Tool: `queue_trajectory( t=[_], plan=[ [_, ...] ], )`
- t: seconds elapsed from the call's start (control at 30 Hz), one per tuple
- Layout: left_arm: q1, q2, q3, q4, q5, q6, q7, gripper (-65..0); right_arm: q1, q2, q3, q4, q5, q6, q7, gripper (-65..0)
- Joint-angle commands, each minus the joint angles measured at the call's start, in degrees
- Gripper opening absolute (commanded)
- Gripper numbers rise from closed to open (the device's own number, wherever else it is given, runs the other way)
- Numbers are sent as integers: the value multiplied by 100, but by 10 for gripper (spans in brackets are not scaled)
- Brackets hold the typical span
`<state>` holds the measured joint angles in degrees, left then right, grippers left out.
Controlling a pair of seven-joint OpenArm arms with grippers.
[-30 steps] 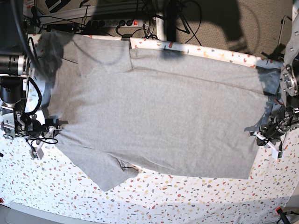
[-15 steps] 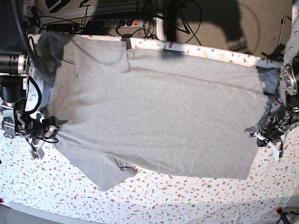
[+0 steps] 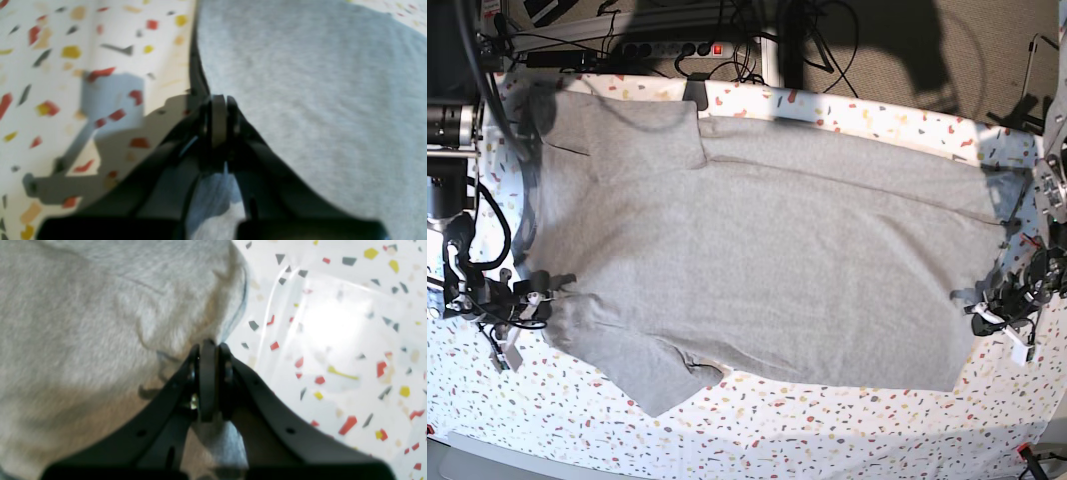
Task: Fold the T-shirt properly
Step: 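Lift the hem and fold it over toward the collar with both grippers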
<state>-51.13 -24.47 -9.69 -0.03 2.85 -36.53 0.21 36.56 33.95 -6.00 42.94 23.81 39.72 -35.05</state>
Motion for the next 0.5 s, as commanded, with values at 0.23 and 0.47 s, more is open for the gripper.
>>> queue_trajectory(
  t=[0.23, 0.47],
  plan=[
    [-46, -435, -2, 3, -817, -347, 37, -650, -1202, 614, 42, 2232, 1303, 28, -356, -650],
    [262, -782, -2, 7, -1045, -347, -111, -650, -2142, 774, 527, 3314, 1443, 28, -579, -650]
  ],
)
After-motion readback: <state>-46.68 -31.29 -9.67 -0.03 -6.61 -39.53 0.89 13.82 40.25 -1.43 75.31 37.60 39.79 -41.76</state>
